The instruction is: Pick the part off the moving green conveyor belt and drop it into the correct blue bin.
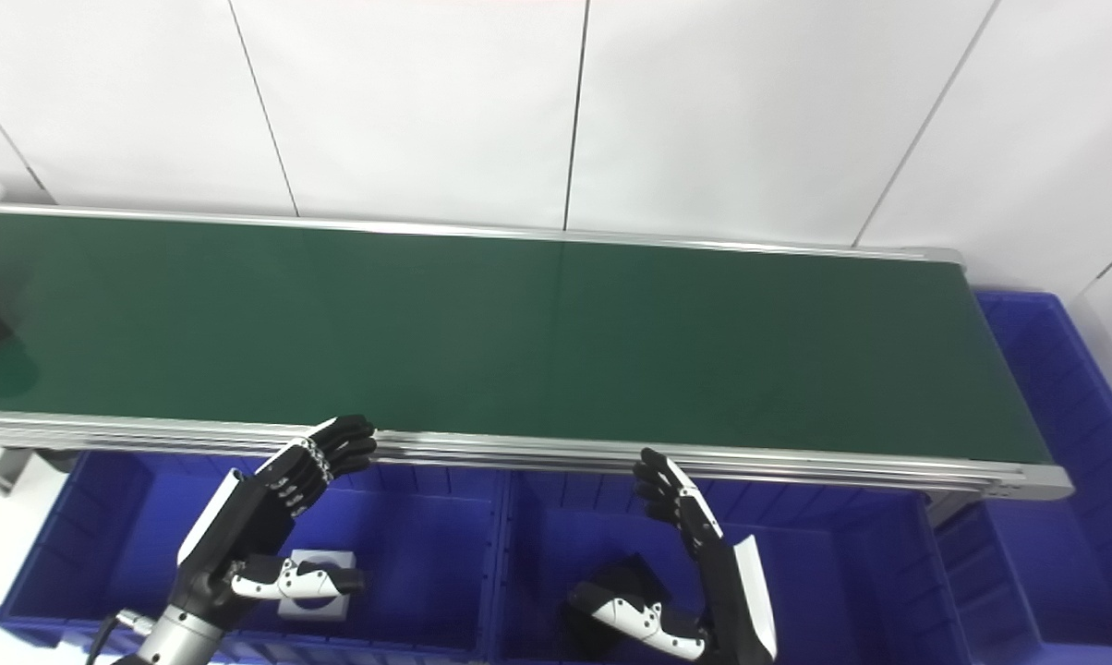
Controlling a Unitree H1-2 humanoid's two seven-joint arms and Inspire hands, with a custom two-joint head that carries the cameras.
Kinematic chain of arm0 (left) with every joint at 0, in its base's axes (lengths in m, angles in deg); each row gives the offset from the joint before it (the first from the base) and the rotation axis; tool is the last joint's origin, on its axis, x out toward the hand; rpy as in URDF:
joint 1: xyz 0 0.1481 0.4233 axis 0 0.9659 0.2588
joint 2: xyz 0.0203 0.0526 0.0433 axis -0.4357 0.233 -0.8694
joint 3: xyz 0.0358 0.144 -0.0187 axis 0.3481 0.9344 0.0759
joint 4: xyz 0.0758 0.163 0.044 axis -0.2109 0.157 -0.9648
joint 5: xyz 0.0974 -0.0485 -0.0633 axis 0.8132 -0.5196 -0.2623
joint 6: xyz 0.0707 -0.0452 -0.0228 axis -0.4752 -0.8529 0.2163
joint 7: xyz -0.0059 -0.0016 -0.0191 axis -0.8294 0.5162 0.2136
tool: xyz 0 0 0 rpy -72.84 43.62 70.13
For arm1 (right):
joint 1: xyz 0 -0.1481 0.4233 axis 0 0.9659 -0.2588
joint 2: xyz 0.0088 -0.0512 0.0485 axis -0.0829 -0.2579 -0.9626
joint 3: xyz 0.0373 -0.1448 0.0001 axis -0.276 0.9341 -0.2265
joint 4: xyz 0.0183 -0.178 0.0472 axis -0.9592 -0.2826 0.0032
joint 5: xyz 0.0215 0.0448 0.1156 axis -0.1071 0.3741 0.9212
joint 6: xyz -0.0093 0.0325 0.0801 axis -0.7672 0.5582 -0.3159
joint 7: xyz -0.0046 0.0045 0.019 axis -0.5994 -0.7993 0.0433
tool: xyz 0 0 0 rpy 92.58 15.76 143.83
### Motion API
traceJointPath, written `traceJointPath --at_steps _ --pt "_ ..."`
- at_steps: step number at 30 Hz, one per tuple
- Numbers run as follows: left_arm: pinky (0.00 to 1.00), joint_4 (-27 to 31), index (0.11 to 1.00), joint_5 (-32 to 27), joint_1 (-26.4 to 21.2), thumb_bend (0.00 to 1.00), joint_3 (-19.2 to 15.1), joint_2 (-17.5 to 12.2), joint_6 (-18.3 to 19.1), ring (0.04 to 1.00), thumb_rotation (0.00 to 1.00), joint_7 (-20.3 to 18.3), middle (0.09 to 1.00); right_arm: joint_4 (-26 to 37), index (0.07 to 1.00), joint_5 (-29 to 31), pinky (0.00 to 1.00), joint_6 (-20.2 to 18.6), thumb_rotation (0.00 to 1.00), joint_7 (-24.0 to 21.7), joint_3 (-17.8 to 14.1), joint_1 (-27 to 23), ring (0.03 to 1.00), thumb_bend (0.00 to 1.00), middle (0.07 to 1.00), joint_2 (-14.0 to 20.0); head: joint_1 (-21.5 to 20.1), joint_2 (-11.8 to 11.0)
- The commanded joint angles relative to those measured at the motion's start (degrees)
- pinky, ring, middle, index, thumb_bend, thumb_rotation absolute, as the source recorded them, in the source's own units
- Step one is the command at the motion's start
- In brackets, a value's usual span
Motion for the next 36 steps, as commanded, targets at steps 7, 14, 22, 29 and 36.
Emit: traceJointPath --at_steps 7,14,22,29,36 --pt "0.79 1.5 0.827 1.3 0.4 0.91 0.8 2.3 -2.5 0.822 0.09 0.6 0.842 -0.2 0.888 3.9 0.77 4.2 0.25 -0.1 -0.7 0.1 0.811 0.76 0.841 2.3 12.6 -4.7" --pt "0.75 1.1 0.792 4.2 0.9 0.94 0.8 4.1 -2.6 0.787 0.07 2.0 0.806 -4.4 0.929 6.7 0.84 7.7 0.2 -0.4 -0.6 -0.7 0.857 0.7 0.879 4.6 19.4 -9.4" --pt "0.72 0.2 0.775 6.4 0.2 0.98 1.1 4.1 -2.5 0.773 0.09 3.5 0.794 -7.1 0.94 6.4 0.82 8.0 0.24 0.9 0.4 -1.8 0.861 0.65 0.895 6.1 20.3 -11.7" --pt "0.71 -0.6 0.77 6.3 -0.4 0.99 1.2 4.3 -2.6 0.77 0.08 3.4 0.793 -8.4 0.942 6.5 0.81 8.0 0.25 2.2 1.5 -2.7 0.86 0.63 0.896 7.1 20.3 -13.2" --pt "0.71 -1.6 0.764 6.4 -0.9 1.0 1.4 4.6 -2.6 0.764 0.08 3.4 0.787 -9.5 0.946 6.0 0.81 8.0 0.24 3.8 2.7 -3.1 0.856 0.63 0.893 8.2 20.4 -15.6"
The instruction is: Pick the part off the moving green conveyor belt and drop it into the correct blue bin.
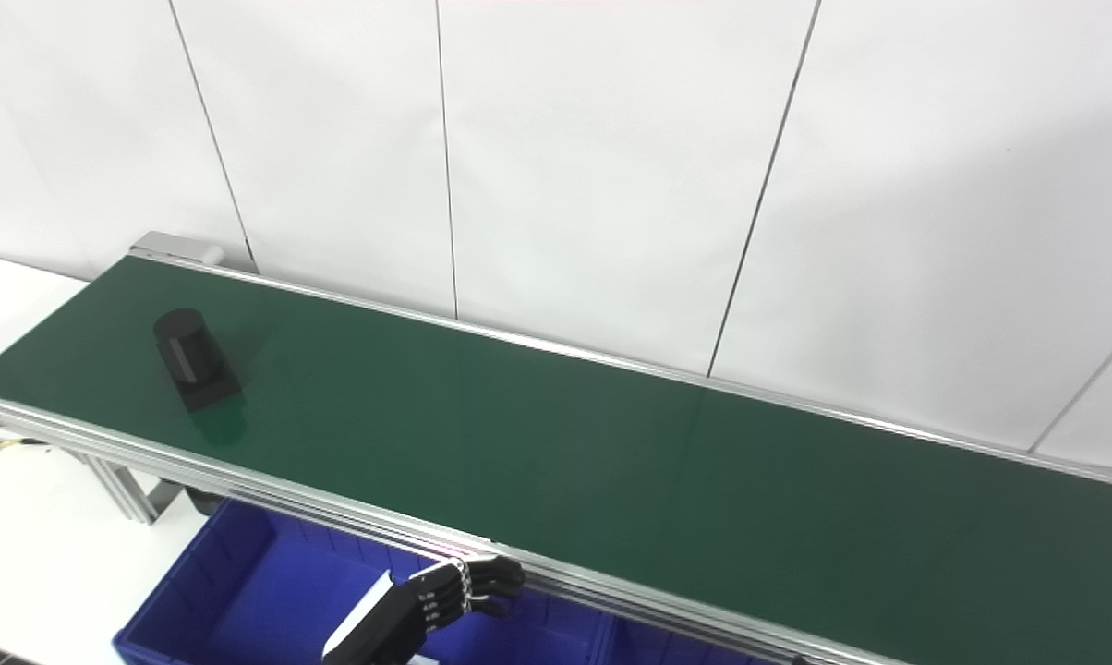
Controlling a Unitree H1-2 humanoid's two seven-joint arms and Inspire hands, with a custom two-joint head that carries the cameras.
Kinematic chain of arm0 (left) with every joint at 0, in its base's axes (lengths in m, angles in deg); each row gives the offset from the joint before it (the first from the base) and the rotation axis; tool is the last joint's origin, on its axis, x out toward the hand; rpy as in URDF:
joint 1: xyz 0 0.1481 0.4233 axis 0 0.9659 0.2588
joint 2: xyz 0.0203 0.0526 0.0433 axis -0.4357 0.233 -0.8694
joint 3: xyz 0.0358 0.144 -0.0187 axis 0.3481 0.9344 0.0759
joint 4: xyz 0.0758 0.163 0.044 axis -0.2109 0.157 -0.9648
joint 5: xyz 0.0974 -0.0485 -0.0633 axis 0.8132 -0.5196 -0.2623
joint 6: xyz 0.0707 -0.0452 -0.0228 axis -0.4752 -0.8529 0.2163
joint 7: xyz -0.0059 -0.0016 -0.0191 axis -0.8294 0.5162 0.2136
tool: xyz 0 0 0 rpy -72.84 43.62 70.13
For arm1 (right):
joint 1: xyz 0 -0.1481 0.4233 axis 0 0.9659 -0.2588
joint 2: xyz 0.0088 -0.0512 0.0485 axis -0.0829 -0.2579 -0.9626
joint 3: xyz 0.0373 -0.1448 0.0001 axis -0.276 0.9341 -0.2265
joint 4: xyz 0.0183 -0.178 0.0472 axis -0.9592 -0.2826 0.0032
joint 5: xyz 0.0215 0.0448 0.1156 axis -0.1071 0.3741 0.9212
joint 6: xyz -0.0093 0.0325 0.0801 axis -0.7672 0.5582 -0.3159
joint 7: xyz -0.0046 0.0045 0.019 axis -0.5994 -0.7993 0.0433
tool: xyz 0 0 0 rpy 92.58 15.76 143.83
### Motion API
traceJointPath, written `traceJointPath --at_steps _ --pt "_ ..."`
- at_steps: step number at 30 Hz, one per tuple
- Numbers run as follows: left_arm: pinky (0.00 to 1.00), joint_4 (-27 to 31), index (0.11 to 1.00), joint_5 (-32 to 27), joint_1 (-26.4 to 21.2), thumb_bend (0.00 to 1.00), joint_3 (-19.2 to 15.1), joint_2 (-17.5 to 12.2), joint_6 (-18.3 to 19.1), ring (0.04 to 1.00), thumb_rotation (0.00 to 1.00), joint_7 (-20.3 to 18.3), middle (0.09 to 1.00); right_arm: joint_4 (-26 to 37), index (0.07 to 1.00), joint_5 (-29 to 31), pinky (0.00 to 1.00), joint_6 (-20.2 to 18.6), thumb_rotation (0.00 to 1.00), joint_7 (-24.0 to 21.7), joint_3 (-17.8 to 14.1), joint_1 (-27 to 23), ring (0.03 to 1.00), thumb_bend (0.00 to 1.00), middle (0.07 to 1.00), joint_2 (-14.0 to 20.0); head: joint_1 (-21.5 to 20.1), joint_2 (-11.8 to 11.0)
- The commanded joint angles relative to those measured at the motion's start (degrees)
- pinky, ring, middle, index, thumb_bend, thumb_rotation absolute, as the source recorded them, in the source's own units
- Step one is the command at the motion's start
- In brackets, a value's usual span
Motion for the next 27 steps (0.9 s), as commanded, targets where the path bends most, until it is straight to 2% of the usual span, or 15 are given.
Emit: traceJointPath --at_steps 1,5,9,10,13,20,25,27 --pt "0.71 0.3 0.764 0.3 -1.1 1.0 0.2 0.2 -2.3 0.763 0.08 0.8 0.787 0.4 0.946 0.5 0.81 3.4 0.22 0.9 0.3 -0.5 0.857 0.62 0.893 0.4 0.6 -1.2" --pt "0.7 -0.8 0.764 0.4 -1.6 1.0 0.5 0.2 -2.3 0.763 0.1 0.8 0.789 -0.6 0.947 1.1 0.79 3.4 0.19 1.4 1.1 -1.2 0.858 0.62 0.897 1.5 2.5 -3.0" --pt "0.7 -1.3 0.755 0.5 -1.8 1.0 0.4 0.2 -2.3 0.757 0.09 1.2 0.783 -0.9 0.956 1.6 0.84 3.4 0.18 1.8 1.3 -1.3 0.873 0.63 0.905 1.5 2.7 -3.6" --pt "0.68 -1.2 0.75 0.9 -1.7 1.0 0.4 0.1 -2.3 0.752 0.1 1.6 0.779 -1.1 0.959 1.7 0.86 3.4 0.15 1.9 1.4 -1.4 0.881 0.63 0.909 1.5 2.7 -3.7" --pt "0.67 -1.1 0.742 1.4 -1.7 1.0 0.5 0.0 -2.3 0.743 0.1 2.3 0.771 -1.3 0.959 1.2 0.86 3.4 0.14 2.9 2.1 -1.7 0.882 0.62 0.908 1.8 2.4 -4.1" --pt "0.68 -1.6 0.744 0.8 -1.7 0.99 0.6 -0.3 -2.3 0.743 0.09 2.1 0.771 -0.5 0.965 0.5 0.83 3.4 0.22 4.6 2.9 -2.1 0.872 0.62 0.904 2.5 1.9 -3.8" --pt "0.67 -1.5 0.744 0.9 -1.6 1.0 0.5 -0.3 -2.3 0.739 0.1 2.4 0.77 3.0 0.947 0.8 0.8 3.4 0.14 5.4 2.5 -1.5 0.851 0.64 0.887 2.3 1.5 -3.6" --pt "0.67 -1.4 0.745 0.8 -1.5 1.0 0.5 -0.4 -2.3 0.742 0.1 2.3 0.771 5.2 0.935 0.0 0.79 3.4 0.15 5.8 1.8 -1.3 0.839 0.64 0.87 2.2 1.5 -3.6"
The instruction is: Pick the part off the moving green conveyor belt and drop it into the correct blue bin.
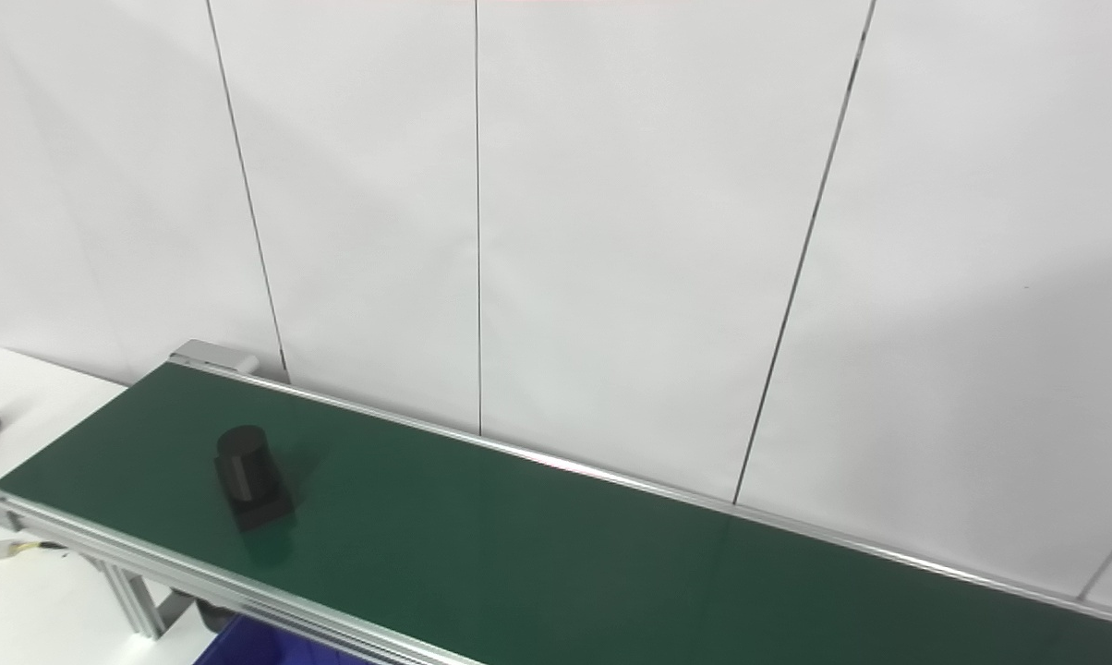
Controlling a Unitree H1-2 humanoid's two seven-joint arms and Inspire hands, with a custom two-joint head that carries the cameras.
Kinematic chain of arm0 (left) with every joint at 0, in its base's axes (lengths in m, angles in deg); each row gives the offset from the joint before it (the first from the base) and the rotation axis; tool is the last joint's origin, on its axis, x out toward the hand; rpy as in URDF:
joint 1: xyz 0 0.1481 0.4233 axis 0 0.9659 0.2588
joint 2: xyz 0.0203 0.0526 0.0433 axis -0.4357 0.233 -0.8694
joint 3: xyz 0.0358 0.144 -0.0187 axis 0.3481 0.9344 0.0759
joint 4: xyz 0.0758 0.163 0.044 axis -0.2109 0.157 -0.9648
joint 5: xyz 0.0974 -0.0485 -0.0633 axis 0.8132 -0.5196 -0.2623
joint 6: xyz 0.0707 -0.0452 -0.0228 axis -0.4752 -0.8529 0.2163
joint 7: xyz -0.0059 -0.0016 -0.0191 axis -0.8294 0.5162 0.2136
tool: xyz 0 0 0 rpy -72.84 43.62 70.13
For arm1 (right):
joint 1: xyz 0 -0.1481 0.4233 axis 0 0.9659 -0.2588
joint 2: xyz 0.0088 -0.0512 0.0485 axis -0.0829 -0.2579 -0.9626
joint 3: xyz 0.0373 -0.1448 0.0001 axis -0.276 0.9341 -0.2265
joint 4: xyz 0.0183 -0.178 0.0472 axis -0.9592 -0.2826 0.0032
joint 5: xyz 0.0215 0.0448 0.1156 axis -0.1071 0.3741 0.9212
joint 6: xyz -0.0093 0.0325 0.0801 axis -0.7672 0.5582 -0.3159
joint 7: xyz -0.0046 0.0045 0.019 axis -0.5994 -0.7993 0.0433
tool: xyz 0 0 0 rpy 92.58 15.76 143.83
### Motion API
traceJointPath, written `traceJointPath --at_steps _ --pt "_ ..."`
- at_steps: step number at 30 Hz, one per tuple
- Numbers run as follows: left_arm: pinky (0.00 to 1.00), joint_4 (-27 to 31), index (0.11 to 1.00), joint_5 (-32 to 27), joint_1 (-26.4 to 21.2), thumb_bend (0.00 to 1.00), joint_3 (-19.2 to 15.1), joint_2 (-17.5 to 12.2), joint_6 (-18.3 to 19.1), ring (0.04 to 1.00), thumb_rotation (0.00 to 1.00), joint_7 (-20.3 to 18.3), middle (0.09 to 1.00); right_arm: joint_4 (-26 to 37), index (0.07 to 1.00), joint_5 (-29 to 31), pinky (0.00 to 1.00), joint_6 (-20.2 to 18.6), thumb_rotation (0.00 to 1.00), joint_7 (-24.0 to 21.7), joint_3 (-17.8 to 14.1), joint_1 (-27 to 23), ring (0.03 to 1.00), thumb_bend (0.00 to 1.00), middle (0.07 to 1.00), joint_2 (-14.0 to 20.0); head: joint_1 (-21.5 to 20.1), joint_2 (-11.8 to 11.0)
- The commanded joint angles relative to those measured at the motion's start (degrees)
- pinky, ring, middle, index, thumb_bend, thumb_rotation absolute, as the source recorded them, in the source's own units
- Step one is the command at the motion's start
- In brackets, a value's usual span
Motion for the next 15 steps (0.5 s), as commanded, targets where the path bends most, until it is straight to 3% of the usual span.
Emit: traceJointPath --at_steps 1,7,10,15 --pt "0.68 0.8 0.745 -0.7 -0.4 1.0 -0.1 -0.3 -2.3 0.743 0.1 0.2 0.772 3.9 0.932 -0.9 0.79 3.4 0.16 1.5 -1.3 0.2 0.835 0.64 0.864 -0.2 -0.4 0.3" --pt "0.67 1.1 0.748 -0.5 -0.2 1.0 0.2 -0.2 -2.3 0.743 0.09 0.3 0.775 8.7 0.915 -1.1 0.82 2.8 0.14 0.5 -3.9 -0.3 0.83 0.62 0.857 -1.0 -0.2 0.5" --pt "0.69 1.1 0.751 -1.0 -0.2 0.99 0.3 0.0 -2.3 0.753 0.09 -0.2 0.78 10.5 0.927 -0.2 0.85 1.2 0.22 -0.5 -5.3 -1.1 0.862 0.62 0.88 -1.3 0.0 0.8" --pt "0.68 1.5 0.747 -0.2 0.1 1.0 0.5 -0.1 -2.3 0.743 0.08 0.8 0.772 11.9 0.911 -1.1 0.82 -0.5 0.26 -1.5 -7.4 -2.4 0.833 0.62 0.872 -2.0 -0.3 0.9"
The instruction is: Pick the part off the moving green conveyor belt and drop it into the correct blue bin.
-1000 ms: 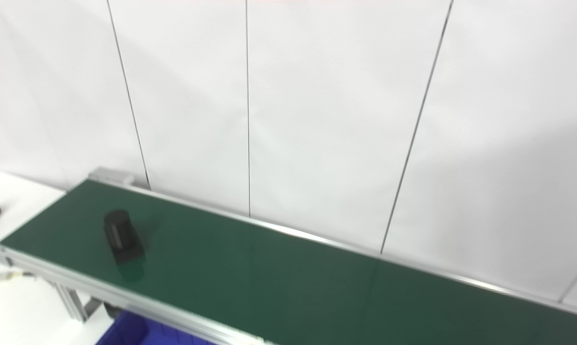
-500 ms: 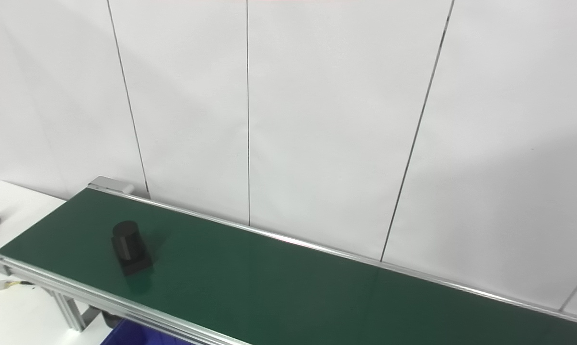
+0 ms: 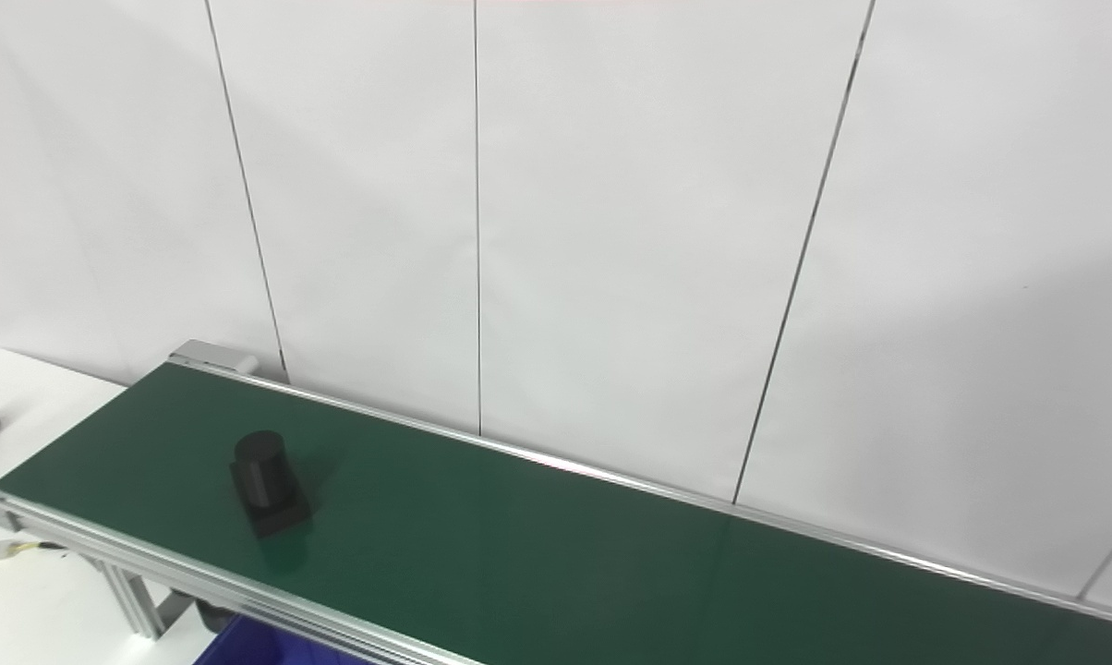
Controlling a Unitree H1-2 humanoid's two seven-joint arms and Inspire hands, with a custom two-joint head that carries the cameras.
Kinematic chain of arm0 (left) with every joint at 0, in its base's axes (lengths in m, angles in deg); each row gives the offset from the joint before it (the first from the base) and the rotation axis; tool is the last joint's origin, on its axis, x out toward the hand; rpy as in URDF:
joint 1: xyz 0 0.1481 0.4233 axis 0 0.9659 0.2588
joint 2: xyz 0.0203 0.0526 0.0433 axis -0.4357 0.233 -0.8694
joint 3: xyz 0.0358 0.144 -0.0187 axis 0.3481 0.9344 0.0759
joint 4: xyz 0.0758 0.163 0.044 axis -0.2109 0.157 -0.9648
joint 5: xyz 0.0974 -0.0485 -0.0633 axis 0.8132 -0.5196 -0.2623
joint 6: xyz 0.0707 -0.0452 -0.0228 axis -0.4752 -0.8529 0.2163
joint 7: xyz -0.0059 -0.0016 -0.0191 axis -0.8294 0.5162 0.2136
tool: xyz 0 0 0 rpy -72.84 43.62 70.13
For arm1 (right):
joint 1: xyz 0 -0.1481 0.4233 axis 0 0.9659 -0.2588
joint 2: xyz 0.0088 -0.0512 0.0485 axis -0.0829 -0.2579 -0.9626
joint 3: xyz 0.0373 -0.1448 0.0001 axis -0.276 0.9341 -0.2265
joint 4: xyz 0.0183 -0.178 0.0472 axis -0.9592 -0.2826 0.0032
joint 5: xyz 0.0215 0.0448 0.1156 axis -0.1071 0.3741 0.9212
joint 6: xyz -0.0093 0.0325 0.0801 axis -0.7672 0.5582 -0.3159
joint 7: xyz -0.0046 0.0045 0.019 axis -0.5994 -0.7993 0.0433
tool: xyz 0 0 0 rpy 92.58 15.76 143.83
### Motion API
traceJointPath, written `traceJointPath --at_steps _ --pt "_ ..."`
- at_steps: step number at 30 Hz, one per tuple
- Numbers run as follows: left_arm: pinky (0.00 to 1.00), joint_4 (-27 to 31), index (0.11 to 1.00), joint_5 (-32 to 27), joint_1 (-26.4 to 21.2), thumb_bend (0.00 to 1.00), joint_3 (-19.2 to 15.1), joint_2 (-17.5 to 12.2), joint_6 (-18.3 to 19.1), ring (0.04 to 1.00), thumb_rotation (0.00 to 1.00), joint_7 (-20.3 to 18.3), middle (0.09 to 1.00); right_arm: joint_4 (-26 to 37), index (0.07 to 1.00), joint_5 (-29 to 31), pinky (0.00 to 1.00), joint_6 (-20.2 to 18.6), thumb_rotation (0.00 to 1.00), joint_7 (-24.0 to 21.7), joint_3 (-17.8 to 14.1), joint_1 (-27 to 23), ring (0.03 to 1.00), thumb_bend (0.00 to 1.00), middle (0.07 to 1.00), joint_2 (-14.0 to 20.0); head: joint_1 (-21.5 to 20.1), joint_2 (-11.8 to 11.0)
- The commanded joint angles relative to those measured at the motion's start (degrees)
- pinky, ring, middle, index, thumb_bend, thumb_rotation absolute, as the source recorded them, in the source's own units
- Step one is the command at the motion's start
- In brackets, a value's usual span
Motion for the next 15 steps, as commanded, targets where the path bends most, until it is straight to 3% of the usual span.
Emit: traceJointPath --at_steps 1,9,15 --pt "0.68 1.4 0.746 0.2 -0.1 1.0 0.0 -0.1 -2.3 0.743 0.09 0.9 0.772 2.8 0.91 -0.6 0.81 -0.3 0.26 -0.6 -1.0 -1.2 0.83 0.62 0.87 -0.2 0.0 0.2" --pt "0.68 1.0 0.748 -0.4 -0.2 1.0 0.1 0.1 -2.3 0.745 0.09 0.6 0.775 4.2 0.91 1.2 0.76 -2.2 0.32 -2.3 -3.3 -4.0 0.842 0.67 0.877 -0.5 -0.1 0.3" --pt "0.68 1.1 0.749 0.0 -0.1 1.0 0.2 0.0 -2.3 0.746 0.1 1.0 0.778 4.8 0.918 0.7 0.76 -4.7 0.47 -3.1 -5.1 -5.8 0.843 0.73 0.88 -0.5 -1.0 0.6"
